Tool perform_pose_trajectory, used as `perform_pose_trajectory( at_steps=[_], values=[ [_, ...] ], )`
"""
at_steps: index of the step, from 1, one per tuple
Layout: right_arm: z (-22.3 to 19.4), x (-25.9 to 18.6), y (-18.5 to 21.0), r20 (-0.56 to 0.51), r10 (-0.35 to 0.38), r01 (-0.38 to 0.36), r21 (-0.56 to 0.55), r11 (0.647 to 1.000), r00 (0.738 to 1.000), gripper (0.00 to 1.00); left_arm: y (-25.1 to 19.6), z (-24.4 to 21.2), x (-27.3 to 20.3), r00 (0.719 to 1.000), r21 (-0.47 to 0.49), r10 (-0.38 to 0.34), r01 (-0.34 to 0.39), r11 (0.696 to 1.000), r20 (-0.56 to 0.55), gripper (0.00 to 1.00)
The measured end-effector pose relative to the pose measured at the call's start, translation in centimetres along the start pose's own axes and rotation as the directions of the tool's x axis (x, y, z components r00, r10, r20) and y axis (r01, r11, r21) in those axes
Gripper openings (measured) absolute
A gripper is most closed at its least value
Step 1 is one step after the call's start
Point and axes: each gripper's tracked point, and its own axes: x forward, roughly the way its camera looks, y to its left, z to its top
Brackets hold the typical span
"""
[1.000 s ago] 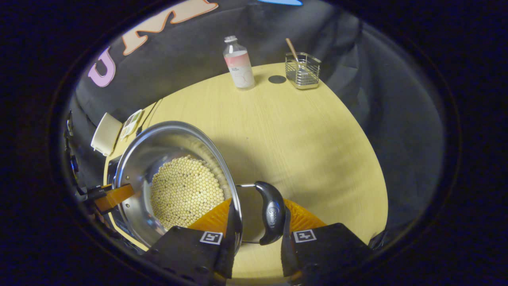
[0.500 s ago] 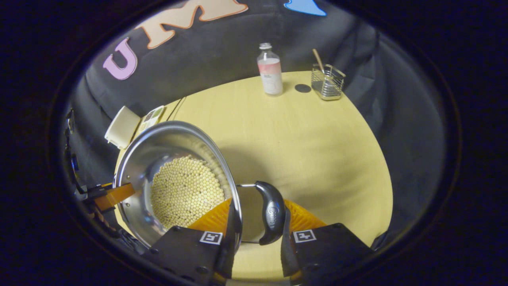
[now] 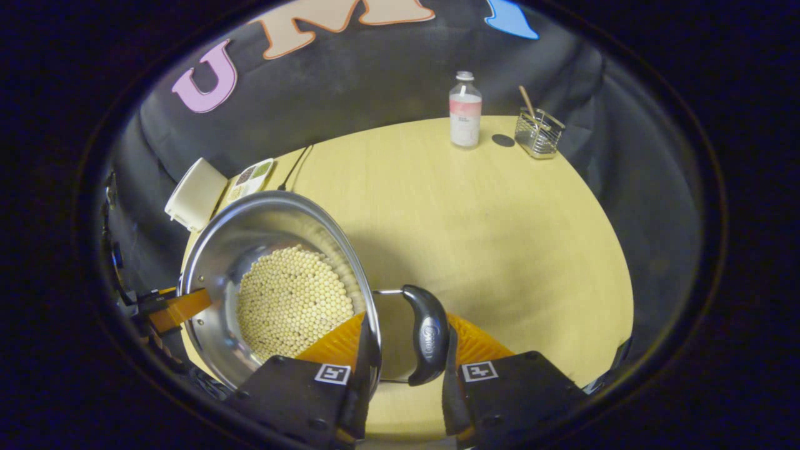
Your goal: First push the handle of the pot to place it horizontally, then grasp the pot with both hands and set it on the induction cooktop.
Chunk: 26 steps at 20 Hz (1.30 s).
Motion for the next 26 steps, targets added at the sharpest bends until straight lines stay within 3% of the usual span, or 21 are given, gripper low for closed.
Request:
perform_pose_trajectory(
  at_steps=[7,8,10,11,12,13,15,16,26],
  values=[
    [-1.7,0.4,6.2,-0.014,-0.024,0.025,0.023,0.999,1.000,0.49,6.3,0.0,0.3,1.000,0.037,-0.026,0.025,0.999,0.004,0.62],
    [-1.8,0.6,6.9,-0.017,-0.027,0.027,0.019,0.999,0.999,0.43,7.1,-0.1,0.4,1.000,0.034,-0.027,0.027,0.999,0.001,0.62],
    [-2.3,1.1,8.4,-0.023,-0.029,0.029,0.015,0.999,0.999,0.43,8.5,-0.4,0.6,1.000,0.027,-0.028,0.028,0.999,-0.003,0.61],
    [-2.5,1.3,9.0,-0.031,-0.030,0.030,0.010,0.999,0.999,0.50,9.1,-0.6,0.8,1.000,0.020,-0.026,0.027,0.999,-0.011,0.61],
    [-2.7,1.4,9.6,-0.035,-0.030,0.030,0.001,1.000,0.999,0.50,9.7,-0.9,0.8,1.000,0.014,-0.025,0.025,1.000,-0.016,0.61],
    [-2.7,1.7,10.2,-0.037,-0.027,0.027,0.000,1.000,0.999,0.43,10.2,-0.9,0.9,1.000,0.012,-0.021,0.022,1.000,-0.015,0.61],
    [-2.8,2.0,11.1,-0.049,-0.022,0.022,0.004,1.000,0.999,0.43,11.1,-0.7,0.8,1.000,0.036,-0.016,0.016,0.999,-0.002,0.62],
    [-2.9,2.0,11.6,-0.050,-0.021,0.021,0.004,1.000,0.999,0.50,11.6,-0.6,0.8,1.000,0.042,-0.014,0.014,0.999,0.002,0.62],
    [-2.3,2.8,15.3,-0.049,-0.017,0.016,-0.006,1.000,0.999,0.49,15.2,0.7,1.3,0.999,0.065,0.009,-0.012,0.998,0.049,0.61]
  ],
)
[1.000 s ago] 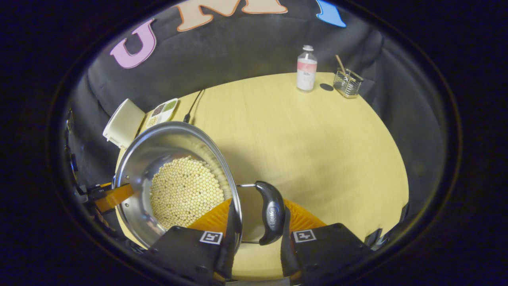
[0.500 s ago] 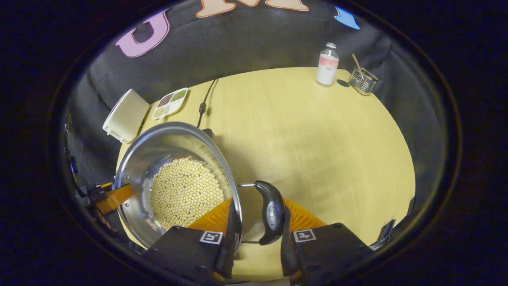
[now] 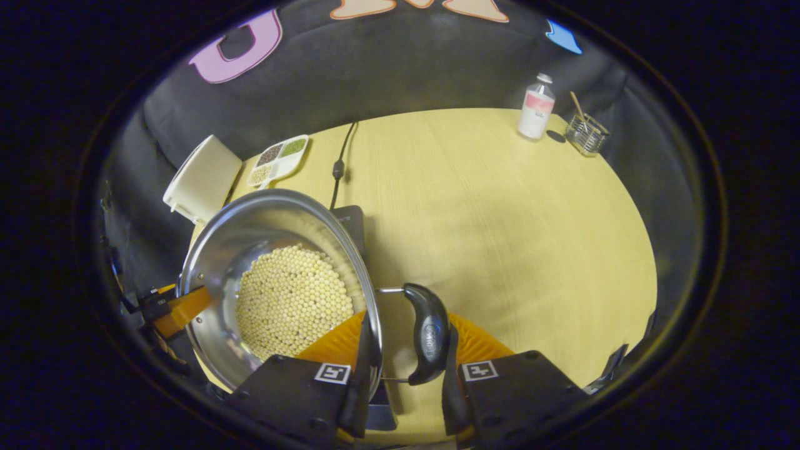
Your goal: First push the handle of the pot to place it horizontally, then grasp the pot with both hands and set it on the induction cooktop.
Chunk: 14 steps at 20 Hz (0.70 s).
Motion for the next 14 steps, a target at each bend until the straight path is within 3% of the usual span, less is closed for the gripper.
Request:
perform_pose_trajectory(
  at_steps=[7,8,12,13,14],
  values=[
    [0.0,0.1,1.1,-0.009,0.005,-0.005,0.002,1.000,1.000,0.49,1.3,0.2,0.0,0.998,-0.021,0.050,-0.050,0.999,0.024,0.66],
    [-0.1,0.1,1.0,-0.013,0.008,-0.008,0.000,1.000,1.000,0.43,1.4,0.1,-0.1,0.998,-0.029,0.059,-0.058,0.998,0.022,0.67],
    [0.2,-0.9,1.1,0.008,0.056,-0.057,0.067,0.996,0.998,0.63,1.0,0.1,-0.8,0.994,-0.068,0.095,-0.091,0.993,0.047,0.73],
    [0.3,-0.8,1.2,0.019,0.072,-0.073,0.085,0.994,0.997,0.60,0.7,0.6,-1.0,0.993,-0.076,0.092,-0.087,0.993,0.068,0.73],
    [0.5,-1.1,1.1,0.031,0.079,-0.082,0.086,0.993,0.996,0.75,0.2,1.0,-1.4,0.992,-0.083,0.093,-0.085,0.993,0.090,0.78]
  ],
)
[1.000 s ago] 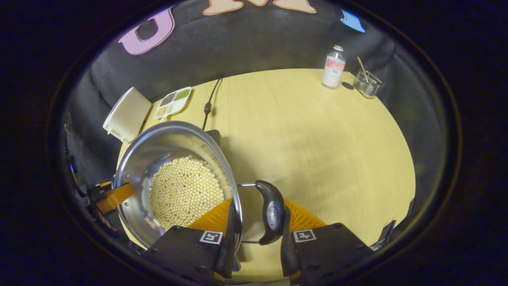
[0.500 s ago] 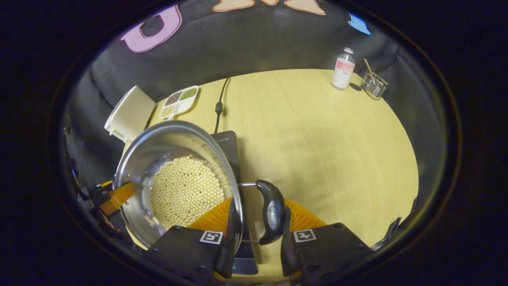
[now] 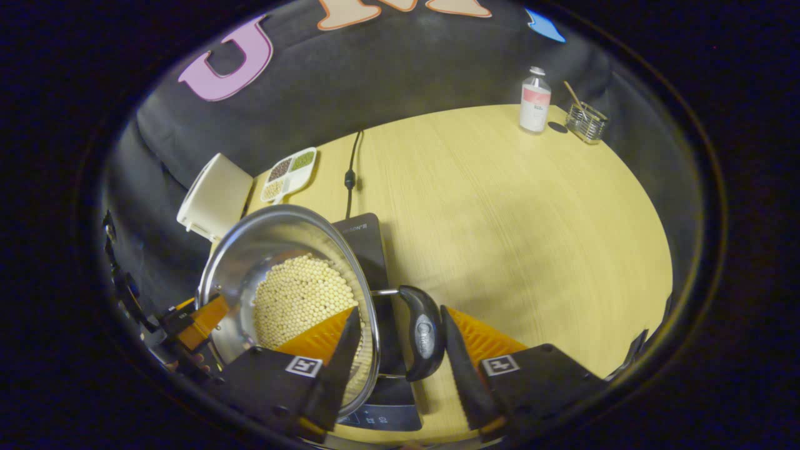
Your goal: First push the handle of the pot to place it horizontally, then grasp the pot with both hands and set it on the induction cooktop.
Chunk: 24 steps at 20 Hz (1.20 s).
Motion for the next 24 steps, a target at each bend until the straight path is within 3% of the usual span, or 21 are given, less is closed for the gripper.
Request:
perform_pose_trajectory(
  at_steps=[2,7,8,9,10,11,13,14,15,17,18,20,22,24],
  values=[
    [0.2,-0.7,-0.6,0.029,0.006,-0.006,-0.017,1.000,1.000,0.93,0.0,0.5,-0.4,0.999,-0.010,0.014,-0.013,1.000,0.029,0.84],
    [1.5,-2.8,-0.4,0.113,0.075,-0.073,-0.023,0.997,0.991,0.94,-0.2,0.7,-2.9,0.997,-0.047,0.040,-0.036,0.998,0.072,0.85],
    [1.7,-3.3,-0.6,0.121,0.084,-0.082,-0.025,0.996,0.989,0.93,-0.3,0.9,-3.5,0.995,-0.055,0.051,-0.046,0.997,0.082,0.89],
    [1.9,-3.9,-0.8,0.131,0.096,-0.093,-0.028,0.995,0.987,0.93,-0.5,1.2,-4.4,0.993,-0.062,0.060,-0.054,0.997,0.097,0.85],
    [2.1,-4.5,-0.9,0.144,0.113,-0.110,-0.031,0.993,0.983,0.99,-0.8,1.7,-5.2,0.990,-0.062,0.070,-0.063,0.996,0.122,0.85],
    [2.3,-5.4,-1.2,0.153,0.131,-0.127,-0.036,0.991,0.979,0.94,-1.2,2.2,-6.0,0.986,-0.054,0.088,-0.081,0.995,0.145,0.89],
    [2.4,-7.5,-1.8,0.172,0.173,-0.168,-0.043,0.985,0.970,0.98,-1.7,3.6,-8.3,0.973,-0.022,0.132,-0.130,0.991,0.189,0.85],
    [2.6,-8.9,-2.2,0.194,0.198,-0.192,-0.049,0.980,0.961,0.94,-2.2,4.4,-9.8,0.965,-0.006,0.149,-0.151,0.988,0.217,0.84],
    [3.0,-10.5,-2.7,0.227,0.223,-0.214,-0.063,0.975,0.948,0.98,-3.2,5.4,-11.5,0.954,0.006,0.159,-0.166,0.986,0.256,0.89],
    [3.8,-14.2,-4.0,0.314,0.269,-0.248,-0.108,0.963,0.910,0.92,-6.3,7.1,-15.8,0.925,0.022,0.154,-0.172,0.985,0.347,0.84],
    [4.1,-16.0,-4.8,0.363,0.286,-0.253,-0.136,0.958,0.887,0.98,-7.8,7.7,-17.7,0.912,0.026,0.146,-0.169,0.985,0.383,0.84],
    [4.0,-18.7,-6.2,0.425,0.310,-0.250,-0.193,0.949,0.850,0.98,-10.9,7.3,-21.3,0.890,0.022,0.145,-0.172,0.985,0.432,0.80],
    [3.7,-20.4,-7.3,0.468,0.327,-0.242,-0.234,0.942,0.821,0.98,-12.9,6.5,-24.3,0.866,-0.040,0.172,-0.174,0.984,0.470,0.82],
    [3.5,-22.0,-8.1,0.512,0.332,-0.237,-0.244,0.940,0.792,0.98,-15.4,5.5,-26.7,0.854,-0.116,0.164,-0.123,0.986,0.494,0.83]
  ],
)
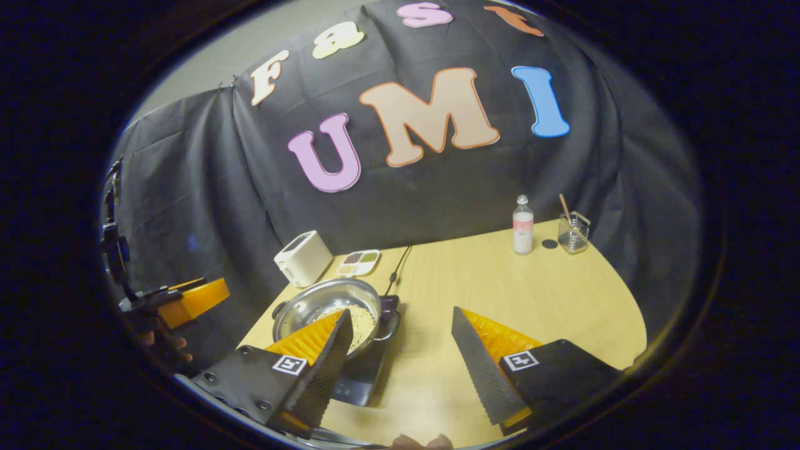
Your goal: First push the handle of the pot to place it horizontally, then grasp the pot with both hands and set it on the induction cooktop.
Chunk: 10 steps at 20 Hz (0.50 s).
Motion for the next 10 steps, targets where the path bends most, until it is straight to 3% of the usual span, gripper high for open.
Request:
perform_pose_trajectory(
  at_steps=[1,6,10],
  values=[
    [0.2,-0.9,0.0,0.011,0.005,-0.005,0.005,1.000,1.000,0.97,-0.6,0.3,-1.1,1.000,-0.011,-0.003,0.003,1.000,0.008,0.83],
    [3.4,-5.6,-1.2,0.153,-0.019,0.020,-0.007,1.000,0.988,0.97,-3.1,5.4,-5.3,0.990,0.122,-0.039,0.022,0.992,0.137,0.82],
    [6.1,-9.8,-1.9,0.316,-0.049,0.073,-0.062,0.995,0.948,0.97,-5.5,7.4,-8.2,0.973,0.077,-0.099,0.085,0.993,0.209,0.83]
  ],
)
